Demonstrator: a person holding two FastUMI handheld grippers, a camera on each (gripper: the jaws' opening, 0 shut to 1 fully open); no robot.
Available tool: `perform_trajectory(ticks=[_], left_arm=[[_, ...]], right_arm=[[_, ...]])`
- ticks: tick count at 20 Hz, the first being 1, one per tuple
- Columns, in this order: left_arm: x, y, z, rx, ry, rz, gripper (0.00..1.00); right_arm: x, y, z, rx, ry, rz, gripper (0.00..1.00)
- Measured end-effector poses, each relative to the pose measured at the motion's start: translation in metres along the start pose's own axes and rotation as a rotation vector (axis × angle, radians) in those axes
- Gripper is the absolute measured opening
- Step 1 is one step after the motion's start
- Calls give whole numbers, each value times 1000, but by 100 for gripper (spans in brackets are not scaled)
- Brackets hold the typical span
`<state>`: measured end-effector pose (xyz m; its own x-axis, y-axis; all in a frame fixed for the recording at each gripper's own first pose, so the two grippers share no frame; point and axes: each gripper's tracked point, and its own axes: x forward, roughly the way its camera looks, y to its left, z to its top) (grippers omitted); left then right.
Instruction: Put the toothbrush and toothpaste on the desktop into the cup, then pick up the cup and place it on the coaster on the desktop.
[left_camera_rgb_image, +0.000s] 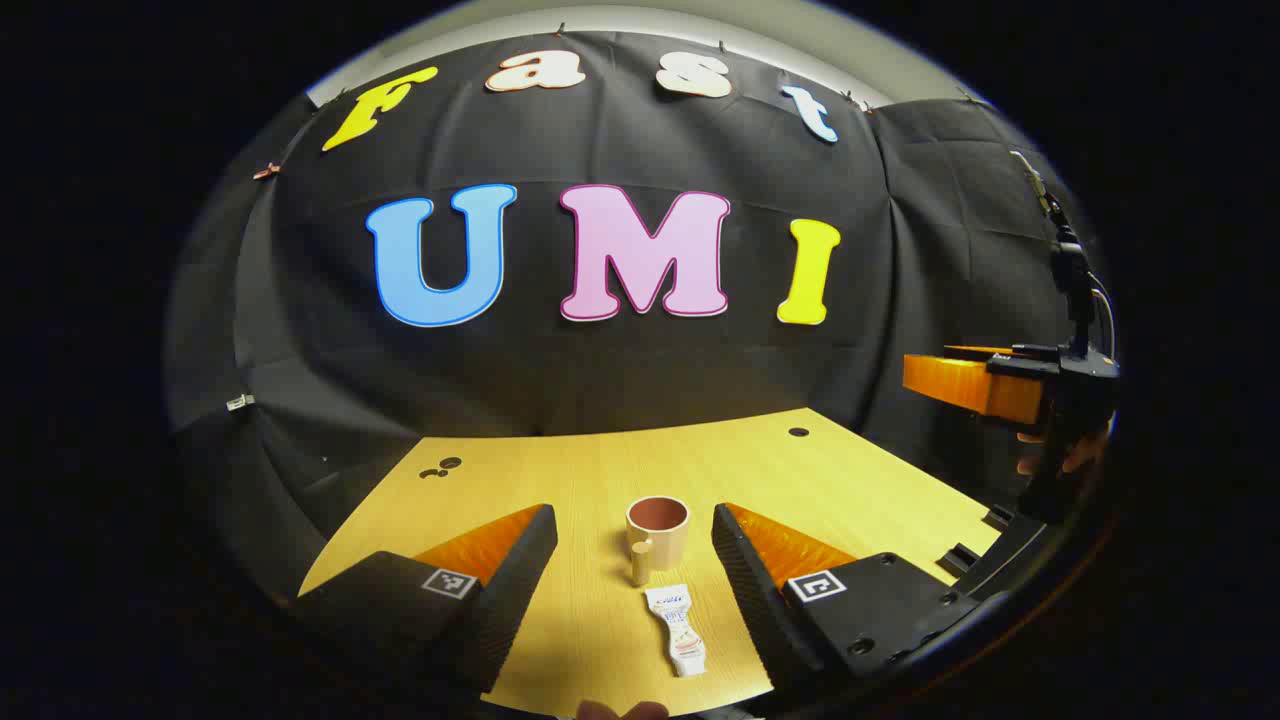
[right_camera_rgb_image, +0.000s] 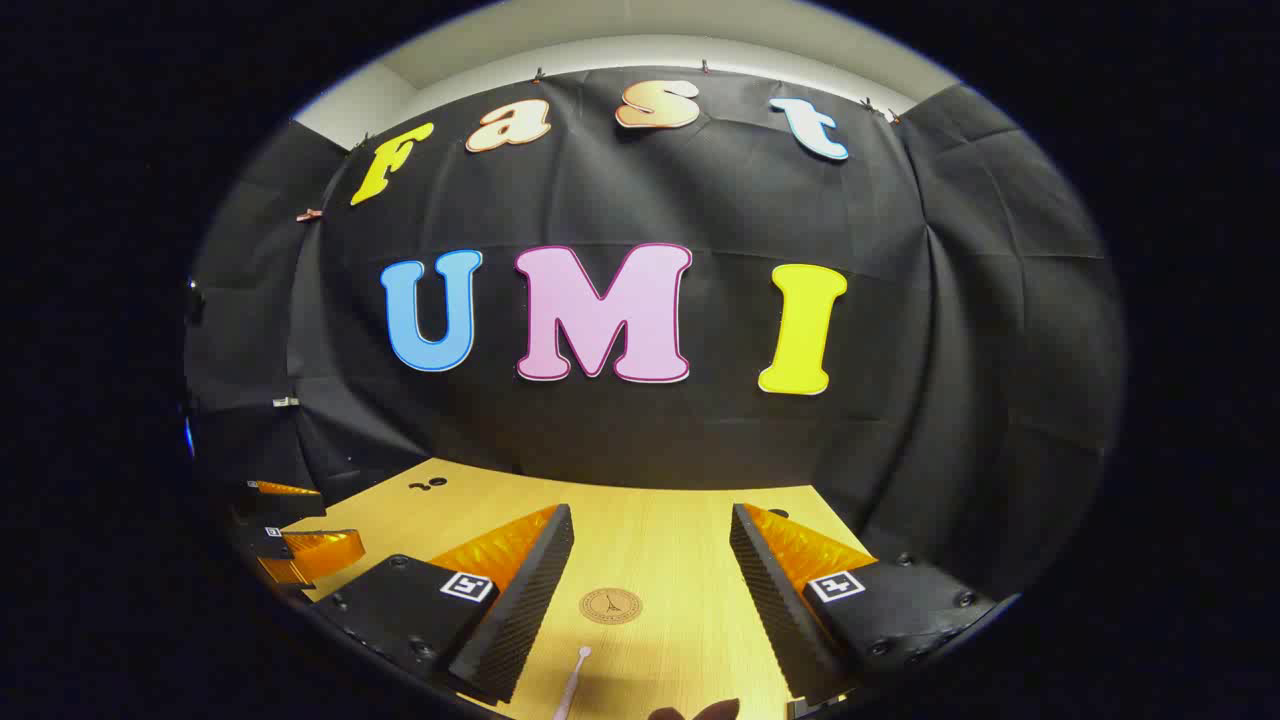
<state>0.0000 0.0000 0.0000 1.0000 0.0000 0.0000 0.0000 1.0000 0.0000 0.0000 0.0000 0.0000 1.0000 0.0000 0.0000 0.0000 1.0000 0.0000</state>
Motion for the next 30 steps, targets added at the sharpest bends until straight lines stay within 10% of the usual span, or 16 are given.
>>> perform_trajectory(ticks=[16, 30], left_arm=[[38, -26, -61, -14, 183, -38, 97], [83, -43, -177, -117, 612, -8, 96]], right_arm=[[9, -26, -13, -19, 31, -28, 97], [24, -49, -37, -14, 88, -31, 97]])
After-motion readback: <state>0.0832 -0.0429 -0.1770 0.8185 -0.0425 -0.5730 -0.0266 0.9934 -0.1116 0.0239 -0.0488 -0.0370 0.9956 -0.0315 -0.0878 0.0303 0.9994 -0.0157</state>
